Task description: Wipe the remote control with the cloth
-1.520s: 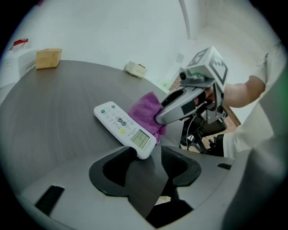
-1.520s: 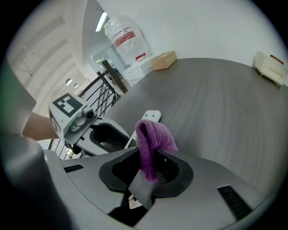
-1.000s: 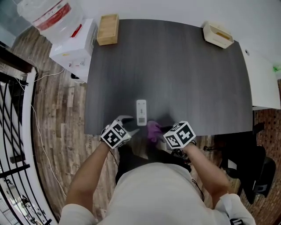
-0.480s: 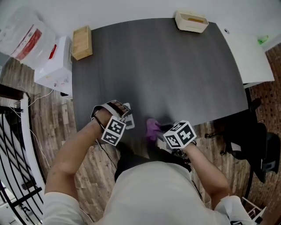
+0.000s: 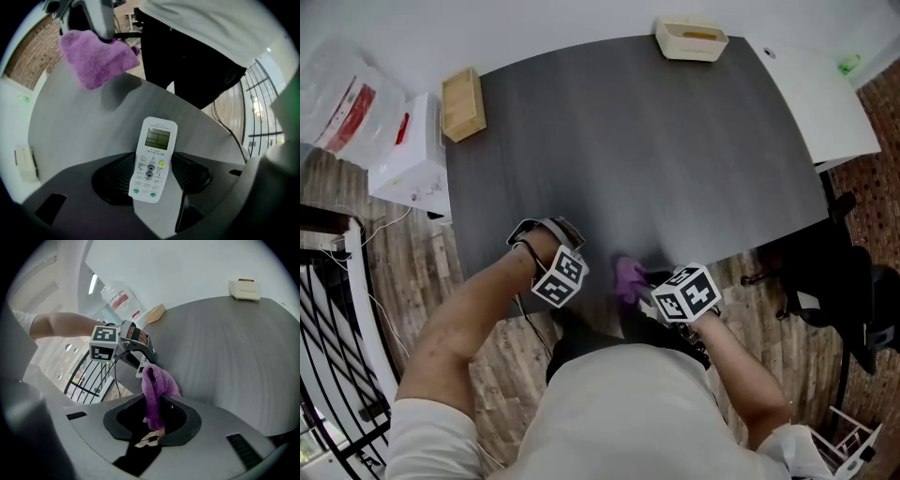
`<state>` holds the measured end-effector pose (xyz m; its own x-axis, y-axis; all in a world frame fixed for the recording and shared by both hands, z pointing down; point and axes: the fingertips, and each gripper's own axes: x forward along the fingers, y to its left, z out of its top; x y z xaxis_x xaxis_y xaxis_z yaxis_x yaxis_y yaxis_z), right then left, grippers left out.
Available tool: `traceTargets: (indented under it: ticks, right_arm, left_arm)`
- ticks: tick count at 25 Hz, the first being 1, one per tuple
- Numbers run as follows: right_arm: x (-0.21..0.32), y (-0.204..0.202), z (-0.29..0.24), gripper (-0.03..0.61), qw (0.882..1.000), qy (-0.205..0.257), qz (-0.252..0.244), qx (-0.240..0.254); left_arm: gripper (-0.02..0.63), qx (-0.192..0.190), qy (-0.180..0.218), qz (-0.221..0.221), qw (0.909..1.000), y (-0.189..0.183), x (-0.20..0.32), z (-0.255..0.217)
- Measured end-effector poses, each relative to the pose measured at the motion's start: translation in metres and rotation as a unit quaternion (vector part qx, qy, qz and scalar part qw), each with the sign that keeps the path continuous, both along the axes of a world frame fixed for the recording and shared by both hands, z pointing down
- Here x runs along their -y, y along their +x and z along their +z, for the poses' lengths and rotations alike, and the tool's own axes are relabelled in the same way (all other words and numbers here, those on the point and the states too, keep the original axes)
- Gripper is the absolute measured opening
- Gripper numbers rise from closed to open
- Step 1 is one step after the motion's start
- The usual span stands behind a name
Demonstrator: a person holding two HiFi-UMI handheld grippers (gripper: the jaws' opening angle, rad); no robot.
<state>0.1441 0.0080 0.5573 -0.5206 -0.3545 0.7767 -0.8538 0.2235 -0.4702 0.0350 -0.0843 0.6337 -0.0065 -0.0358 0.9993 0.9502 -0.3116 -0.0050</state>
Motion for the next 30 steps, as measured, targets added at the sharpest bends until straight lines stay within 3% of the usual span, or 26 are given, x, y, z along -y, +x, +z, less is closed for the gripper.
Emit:
traceTargets:
  ticks: [2,3,4,5,6,7,8,9,10,11,12,13,14,15,16,17,19,23,25,26,27,30]
  right_arm:
    - [0.003,0.002,-0.002,0.091,1.0,0.006,0.0,0.0]
    - [0.006,0.003,-0.003,0.091,1.0,0.012,-0.001,0.0]
    - [0.011,0.005,-0.005,0.091,1.0,0.02,-0.003,-0.001]
    - [0.016,0.006,-0.007,0.091,1.0,0.03,-0.005,-0.005]
    - [0.024,0.009,-0.01,0.091,0.999,0.043,-0.008,-0.013]
    - [0.033,0.012,-0.014,0.091,0.998,0.061,-0.013,-0.027]
    - [0.044,0.015,-0.019,0.091,0.995,0.084,-0.022,-0.047]
    - [0.057,0.017,-0.026,0.091,0.991,0.11,-0.033,-0.069]
    - [0.072,0.017,-0.034,0.091,0.985,0.138,-0.047,-0.092]
    - [0.088,0.017,-0.044,0.091,0.977,0.17,-0.063,-0.116]
    - [0.103,0.015,-0.054,0.091,0.966,0.203,-0.081,-0.141]
    - [0.118,0.011,-0.066,0.091,0.953,0.234,-0.101,-0.165]
    - [0.132,0.006,-0.077,0.091,0.939,0.262,-0.122,-0.188]
    - [0.145,-0.001,-0.088,0.091,0.924,0.287,-0.144,-0.207]
    - [0.157,-0.01,-0.098,0.091,0.909,0.31,-0.166,-0.223]
    - [0.167,-0.021,-0.106,0.091,0.894,0.331,-0.19,-0.233]
    - [0.178,-0.043,-0.115,0.091,0.871,0.356,-0.239,-0.24]
    - [0.164,-0.078,-0.112,0.091,0.835,0.378,-0.32,-0.238]
    - [0.156,-0.085,-0.112,0.091,0.826,0.389,-0.329,-0.242]
    - [0.154,-0.086,-0.113,0.091,0.824,0.392,-0.328,-0.243]
    - [0.151,-0.087,-0.113,0.09,0.825,0.393,-0.327,-0.243]
    - [0.139,-0.089,-0.109,0.089,0.823,0.39,-0.333,-0.243]
  left_arm:
    - [0.245,-0.013,-0.023,-0.098,0.9948,0.003,0.003,-0.002]
    - [0.241,-0.024,-0.049,-0.171,0.9837,0.005,0.004,-0.004]
    - [0.241,-0.036,-0.088,-0.257,0.9618,0.008,0.005,-0.008]
    - [0.239,-0.05,-0.143,-0.351,0.9239,0.012,0.005,-0.014]
    - [0.239,-0.065,-0.216,-0.45,0.8641,0.018,0.005,-0.023]
    - [0.239,-0.08,-0.304,-0.541,0.7802,0.026,0.004,-0.036]
    - [0.238,-0.095,-0.395,-0.613,0.6775,0.033,0.006,-0.051]
    - [0.238,-0.112,-0.477,-0.66,0.5688,0.038,0.01,-0.068]
    - [0.236,-0.131,-0.543,-0.685,0.4682,0.041,0.015,-0.083]
    - [0.235,-0.149,-0.59,-0.693,0.3854,0.04,0.021,-0.095]
    - [0.235,-0.165,-0.624,-0.693,0.3219,0.037,0.026,-0.104]
    - [0.233,-0.176,-0.648,-0.688,0.2737,0.034,0.028,-0.111]
    - [0.233,-0.181,-0.668,-0.682,0.2368,0.032,0.028,-0.117]
    - [0.233,-0.185,-0.686,-0.672,0.2093,0.03,0.026,-0.123]
    - [0.233,-0.187,-0.702,-0.66,0.1904,0.029,0.025,-0.129]
    - [0.232,-0.19,-0.714,-0.65,0.1796,0.027,0.023,-0.134]
    - [0.232,-0.192,-0.726,-0.636,0.1771,0.024,0.021,-0.142]
    - [0.23,-0.199,-0.727,-0.627,0.1975,0.015,0.024,-0.153]
    - [0.23,-0.202,-0.724,-0.626,0.2065,0.009,0.026,-0.154]
    - [0.23,-0.203,-0.724,-0.627,0.2059,0.005,0.027,-0.155]
    - [0.23,-0.206,-0.724,-0.627,0.2,0.002,0.029,-0.155]
    - [0.23,-0.228,-0.728,-0.624,0.1696,-0.004,0.04,-0.159]
